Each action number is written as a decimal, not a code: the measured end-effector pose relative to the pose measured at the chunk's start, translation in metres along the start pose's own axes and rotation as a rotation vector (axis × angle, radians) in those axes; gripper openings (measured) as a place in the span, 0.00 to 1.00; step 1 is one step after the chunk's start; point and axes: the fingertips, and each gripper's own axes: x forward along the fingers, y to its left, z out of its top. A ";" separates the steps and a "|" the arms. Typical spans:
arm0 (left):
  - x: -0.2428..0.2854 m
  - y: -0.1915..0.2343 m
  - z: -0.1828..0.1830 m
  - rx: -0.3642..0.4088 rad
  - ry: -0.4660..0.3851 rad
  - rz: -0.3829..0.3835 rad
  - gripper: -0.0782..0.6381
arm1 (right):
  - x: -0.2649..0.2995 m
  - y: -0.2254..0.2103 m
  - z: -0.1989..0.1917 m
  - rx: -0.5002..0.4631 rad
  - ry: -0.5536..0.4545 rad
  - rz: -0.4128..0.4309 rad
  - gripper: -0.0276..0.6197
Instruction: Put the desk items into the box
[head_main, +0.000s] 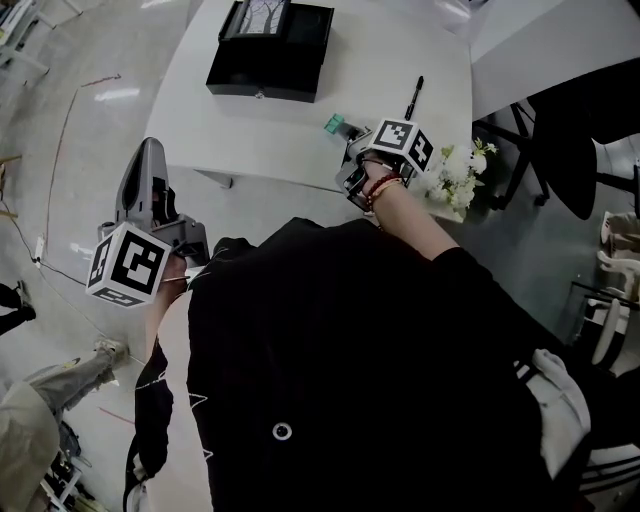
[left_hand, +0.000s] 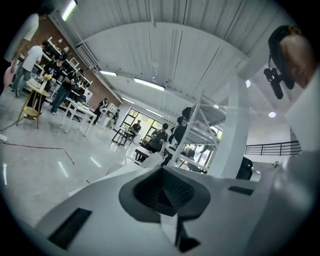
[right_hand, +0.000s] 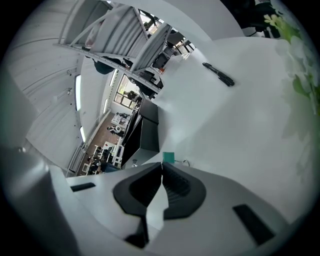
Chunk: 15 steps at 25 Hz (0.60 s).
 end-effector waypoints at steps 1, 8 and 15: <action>0.000 0.000 0.000 -0.001 0.000 -0.001 0.12 | 0.000 0.001 0.000 -0.004 -0.002 0.001 0.06; 0.000 0.001 0.000 -0.015 -0.005 -0.001 0.12 | -0.002 0.010 0.000 -0.027 0.000 0.023 0.06; -0.004 0.006 -0.003 -0.023 -0.009 0.006 0.12 | 0.004 0.022 -0.007 -0.058 0.020 0.048 0.06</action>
